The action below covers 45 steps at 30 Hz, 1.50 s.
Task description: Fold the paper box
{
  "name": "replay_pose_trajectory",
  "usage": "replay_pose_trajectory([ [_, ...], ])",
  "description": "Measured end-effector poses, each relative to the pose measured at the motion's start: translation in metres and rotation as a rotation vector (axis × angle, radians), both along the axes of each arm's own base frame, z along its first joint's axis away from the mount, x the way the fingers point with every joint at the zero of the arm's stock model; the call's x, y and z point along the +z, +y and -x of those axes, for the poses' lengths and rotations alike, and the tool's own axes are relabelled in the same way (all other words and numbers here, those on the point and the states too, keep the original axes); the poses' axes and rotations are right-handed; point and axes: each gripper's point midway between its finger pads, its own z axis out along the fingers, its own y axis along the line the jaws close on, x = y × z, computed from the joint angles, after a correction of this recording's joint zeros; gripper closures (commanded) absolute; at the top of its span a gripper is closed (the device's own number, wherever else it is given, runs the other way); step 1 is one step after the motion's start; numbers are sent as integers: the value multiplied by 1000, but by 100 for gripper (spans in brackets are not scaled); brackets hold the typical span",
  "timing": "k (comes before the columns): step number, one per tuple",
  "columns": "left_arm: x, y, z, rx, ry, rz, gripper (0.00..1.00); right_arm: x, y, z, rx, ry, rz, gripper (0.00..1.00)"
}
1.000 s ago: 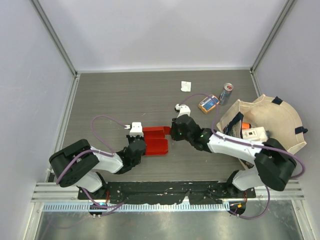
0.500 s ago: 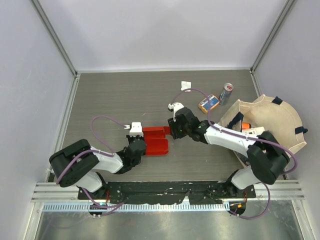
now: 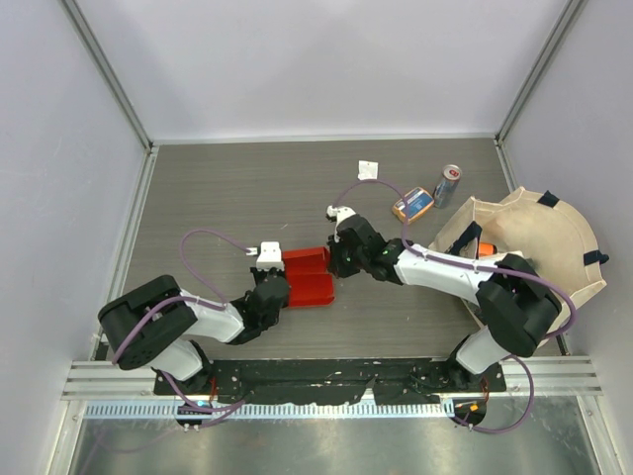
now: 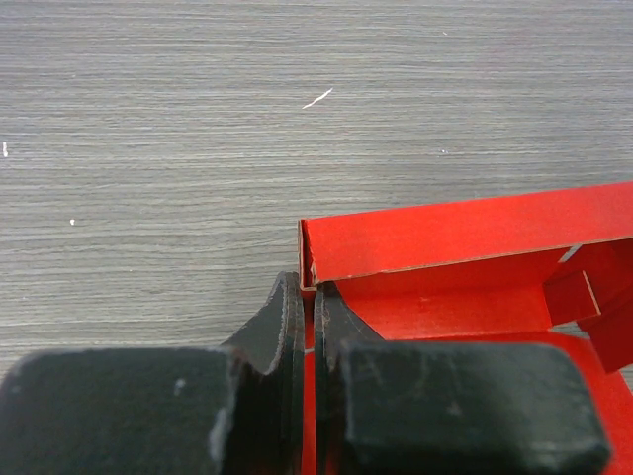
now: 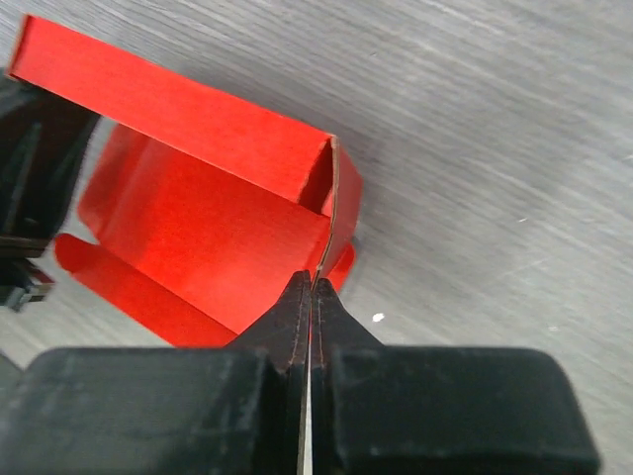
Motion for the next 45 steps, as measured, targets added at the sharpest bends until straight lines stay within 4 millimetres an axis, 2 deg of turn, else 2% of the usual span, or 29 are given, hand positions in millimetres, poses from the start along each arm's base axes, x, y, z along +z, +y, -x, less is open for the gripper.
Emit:
replay_pose_trajectory([
  [8, 0, -1, 0, 3, -2, -1, 100, 6, 18, 6, -201, 150, -180, 99],
  [13, -1, -4, 0, -3, -3, 1, 100, -2, 21, 8, -264, 147, -233, 96],
  [16, -1, -7, 0, -9, -5, 5, 100, 0, 27, 10, -231, 111, -236, 89],
  [17, 0, -7, 0, -10, -5, 7, 100, 2, 30, 10, -214, 96, -238, 81],
  [19, -1, -8, 0, -10, -7, 10, 100, 5, 32, 10, -186, 73, -234, 75],
  [20, -1, -8, 0, -11, -7, 11, 100, 6, 32, 11, -167, 61, -228, 68],
  [22, 0, -9, 0, -11, -9, 13, 100, 12, 30, 12, -138, 35, -223, 66],
  [25, 0, -9, 0, -12, -9, 13, 100, 32, 22, 16, -96, -10, -221, 63],
  [29, 0, -9, 0, -12, -9, 13, 100, 79, 0, 17, -78, -114, -250, 59],
  [32, 0, -9, 0, -12, -9, 13, 100, 102, -29, 3, -121, -204, -236, 59],
  [33, 0, -9, 0, -12, -10, 13, 100, 103, -48, -14, -178, -233, -209, 59],
  [34, 0, -9, 0, -12, -10, 12, 100, 100, -60, -24, -214, -246, -178, 60],
  [36, 0, -9, 0, -13, -10, 11, 100, 80, -86, -43, -279, -241, -66, 60],
  [38, 0, -9, 0, -13, -10, 11, 100, 51, -97, -53, -281, -201, 42, 60],
  [41, 0, -9, 0, -13, -10, 11, 100, 13, -97, -47, -188, -139, 145, 60],
  [43, 0, -9, 0, -13, -10, 11, 100, 4, -91, -38, -116, -127, 153, 59],
  [45, 0, -9, 0, -13, -10, 11, 100, 4, -81, -33, -46, -133, 134, 59],
])
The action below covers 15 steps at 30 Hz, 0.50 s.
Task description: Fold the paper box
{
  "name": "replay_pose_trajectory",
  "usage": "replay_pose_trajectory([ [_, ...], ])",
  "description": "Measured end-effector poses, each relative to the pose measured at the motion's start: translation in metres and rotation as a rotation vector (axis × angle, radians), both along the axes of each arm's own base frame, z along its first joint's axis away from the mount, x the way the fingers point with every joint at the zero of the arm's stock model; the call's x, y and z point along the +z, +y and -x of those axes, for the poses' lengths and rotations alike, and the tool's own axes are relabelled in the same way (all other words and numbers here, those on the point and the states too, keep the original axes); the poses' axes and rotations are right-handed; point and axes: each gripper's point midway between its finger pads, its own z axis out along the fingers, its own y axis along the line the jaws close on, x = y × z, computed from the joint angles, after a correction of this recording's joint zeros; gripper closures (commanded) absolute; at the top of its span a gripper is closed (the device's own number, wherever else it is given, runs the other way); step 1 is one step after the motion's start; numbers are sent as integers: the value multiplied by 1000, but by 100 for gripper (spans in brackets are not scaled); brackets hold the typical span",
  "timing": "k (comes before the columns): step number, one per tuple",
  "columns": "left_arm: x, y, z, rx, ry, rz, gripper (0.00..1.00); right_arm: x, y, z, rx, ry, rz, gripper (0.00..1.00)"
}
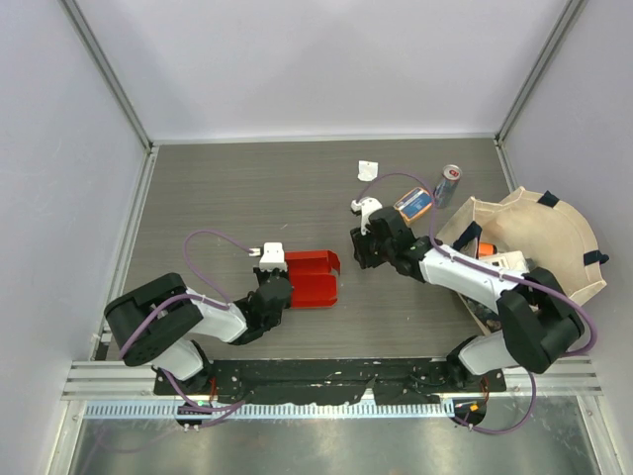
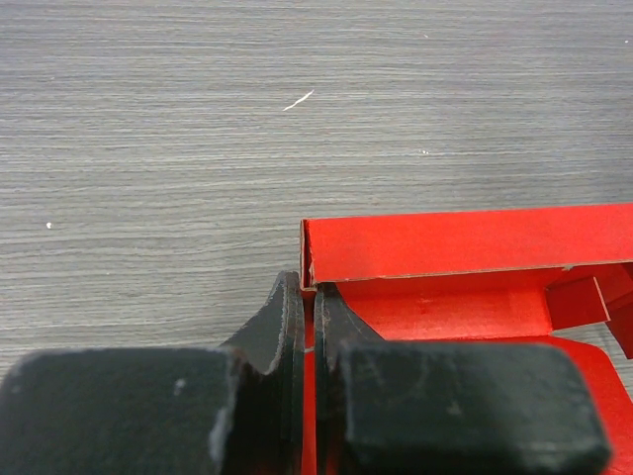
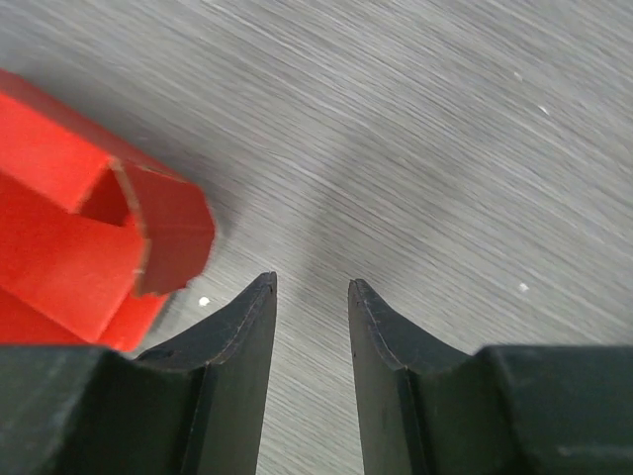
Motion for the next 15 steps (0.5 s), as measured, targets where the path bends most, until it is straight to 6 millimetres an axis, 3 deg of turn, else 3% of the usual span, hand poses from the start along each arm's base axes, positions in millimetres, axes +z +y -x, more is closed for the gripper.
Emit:
replay_pose_trajectory([
  [5, 0, 0, 0, -1, 0, 1, 100, 3, 33, 8, 159, -32, -54, 57],
  [8, 0, -1, 0, -2, 0, 1, 100, -5, 48, 14, 226, -38, -60, 56],
  [12, 0, -1, 0, -2, 0, 0, 100, -16, 61, 30, 293, -29, -51, 56],
  [15, 0, -1, 0, -2, 0, 0, 100, -13, 72, 37, 330, -46, -62, 56],
])
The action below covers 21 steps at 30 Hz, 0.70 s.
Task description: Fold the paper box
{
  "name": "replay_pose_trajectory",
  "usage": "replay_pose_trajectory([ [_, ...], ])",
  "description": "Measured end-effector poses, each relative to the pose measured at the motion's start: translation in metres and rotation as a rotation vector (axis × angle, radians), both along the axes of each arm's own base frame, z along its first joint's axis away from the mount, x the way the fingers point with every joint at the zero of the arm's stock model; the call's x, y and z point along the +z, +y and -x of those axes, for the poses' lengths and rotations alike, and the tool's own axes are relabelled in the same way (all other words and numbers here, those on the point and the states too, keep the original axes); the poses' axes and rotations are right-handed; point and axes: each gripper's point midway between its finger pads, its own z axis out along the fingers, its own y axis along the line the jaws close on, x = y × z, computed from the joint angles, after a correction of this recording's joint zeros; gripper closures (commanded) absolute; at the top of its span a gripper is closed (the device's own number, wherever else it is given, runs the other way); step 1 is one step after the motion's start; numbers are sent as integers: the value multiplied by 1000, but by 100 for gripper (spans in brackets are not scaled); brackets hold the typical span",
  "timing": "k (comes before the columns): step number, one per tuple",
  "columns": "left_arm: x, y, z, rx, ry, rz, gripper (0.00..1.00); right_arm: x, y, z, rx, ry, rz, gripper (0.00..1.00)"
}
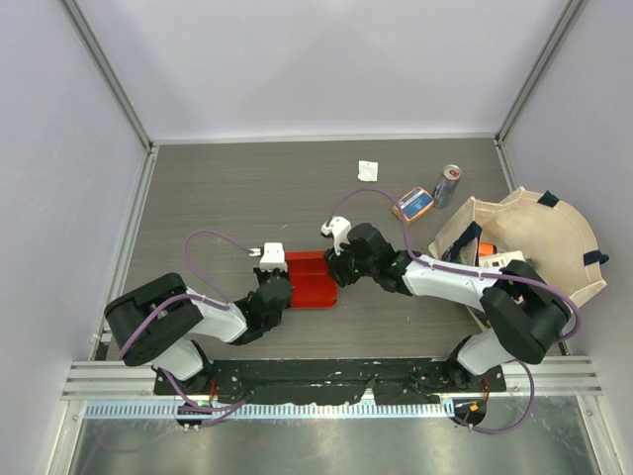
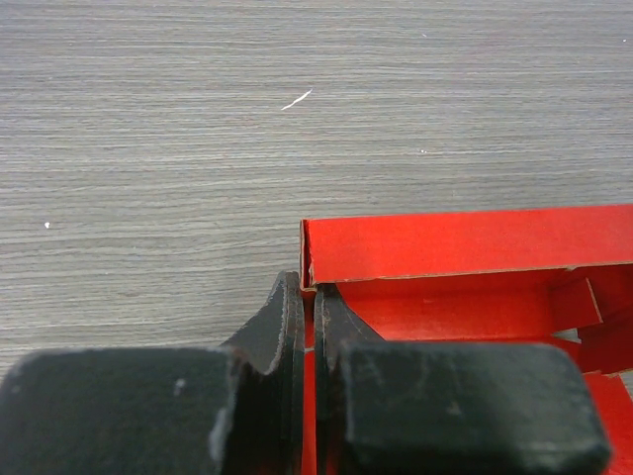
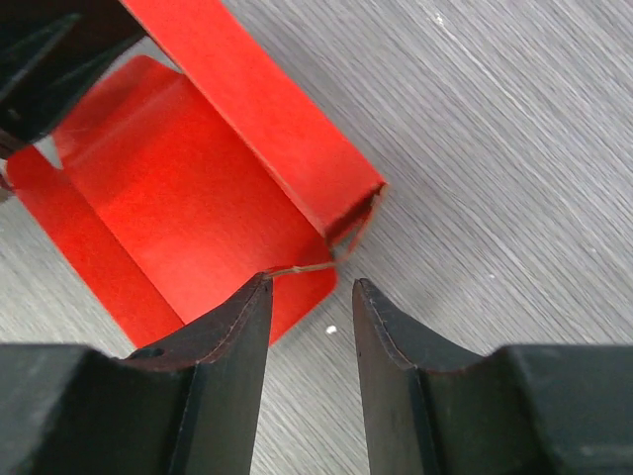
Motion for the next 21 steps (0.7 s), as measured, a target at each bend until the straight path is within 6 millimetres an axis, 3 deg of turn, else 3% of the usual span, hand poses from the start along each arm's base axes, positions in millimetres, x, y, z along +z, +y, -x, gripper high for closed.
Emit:
replay_pose_trajectory([
  [4, 0, 0, 0, 0, 0, 1, 100, 5, 11, 2, 28, -23, -26, 56],
  [15, 0, 0, 0, 0, 0, -1, 100, 12, 14, -4, 1, -53, -62, 53],
  [17, 0, 0, 0, -1, 0, -3, 100, 18, 13, -1, -14, -42, -82, 52],
  [21, 0, 0, 0, -4, 0, -6, 100, 50, -4, 3, -105, -69, -130, 47],
])
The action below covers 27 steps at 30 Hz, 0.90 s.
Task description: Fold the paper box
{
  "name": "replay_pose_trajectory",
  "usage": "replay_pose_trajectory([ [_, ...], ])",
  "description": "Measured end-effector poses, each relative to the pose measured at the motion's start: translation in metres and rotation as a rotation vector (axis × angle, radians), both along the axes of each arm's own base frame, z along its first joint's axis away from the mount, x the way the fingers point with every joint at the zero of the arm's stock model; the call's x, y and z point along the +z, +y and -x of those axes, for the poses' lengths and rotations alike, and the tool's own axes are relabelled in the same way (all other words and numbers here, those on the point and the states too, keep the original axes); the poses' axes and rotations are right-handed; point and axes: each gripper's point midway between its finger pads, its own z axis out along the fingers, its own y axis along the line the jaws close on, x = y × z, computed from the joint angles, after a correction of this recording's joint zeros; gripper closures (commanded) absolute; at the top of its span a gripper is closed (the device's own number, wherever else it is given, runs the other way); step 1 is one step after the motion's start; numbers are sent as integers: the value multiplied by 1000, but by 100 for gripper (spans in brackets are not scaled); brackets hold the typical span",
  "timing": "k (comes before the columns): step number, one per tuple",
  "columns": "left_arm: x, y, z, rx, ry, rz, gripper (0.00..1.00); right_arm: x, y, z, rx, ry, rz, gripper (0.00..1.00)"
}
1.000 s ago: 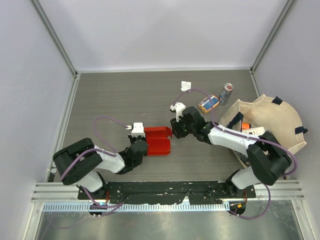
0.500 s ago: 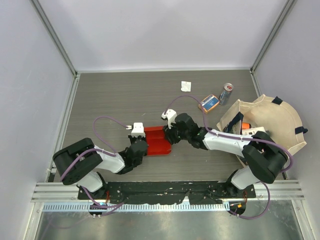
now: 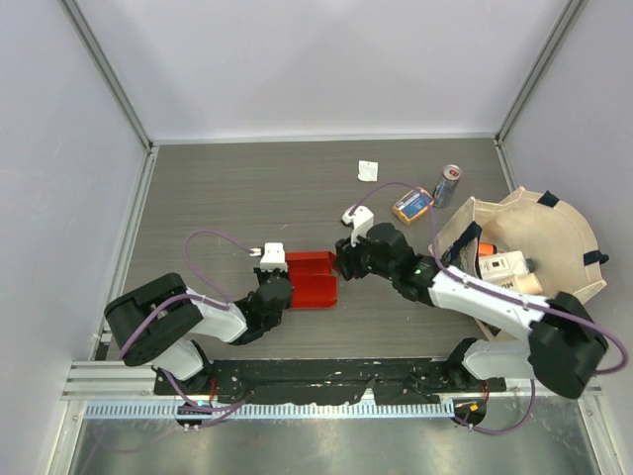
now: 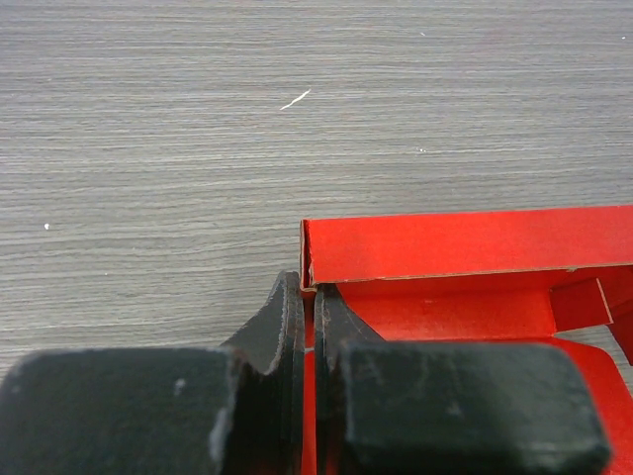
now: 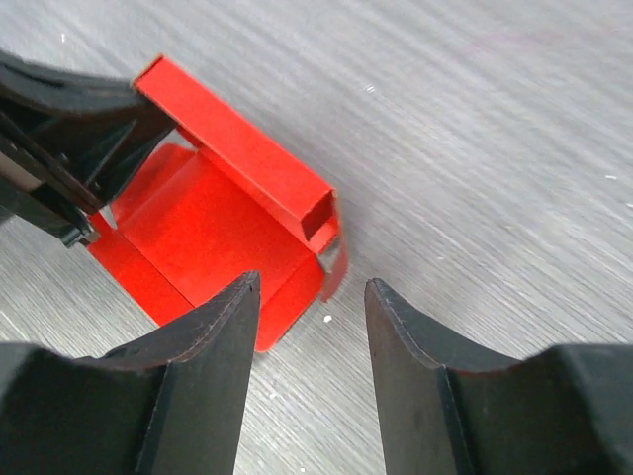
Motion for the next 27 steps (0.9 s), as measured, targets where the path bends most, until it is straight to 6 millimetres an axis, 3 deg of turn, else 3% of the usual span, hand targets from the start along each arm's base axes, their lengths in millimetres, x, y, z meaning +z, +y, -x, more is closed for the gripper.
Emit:
replay_pose_trajectory([
  [3, 0, 0, 0, -1, 0, -2, 100, 29, -22, -6, -102, -45, -42, 48],
  [6, 0, 0, 0, -1, 0, -3, 100, 35, -45, -21, -211, -64, -31, 52],
  [9, 0, 0, 0, -1, 0, -3, 100, 8, -65, -32, -290, -34, 68, 54],
  [13, 0, 0, 0, -1, -1, -4, 100, -35, -74, -32, -287, 24, 207, 56],
  [17, 0, 0, 0, -3, -1, -8, 100, -53, -70, -29, -242, 46, 252, 57],
  [27, 0, 0, 0, -6, -1, -14, 100, -56, -27, -17, -53, 34, 184, 57],
])
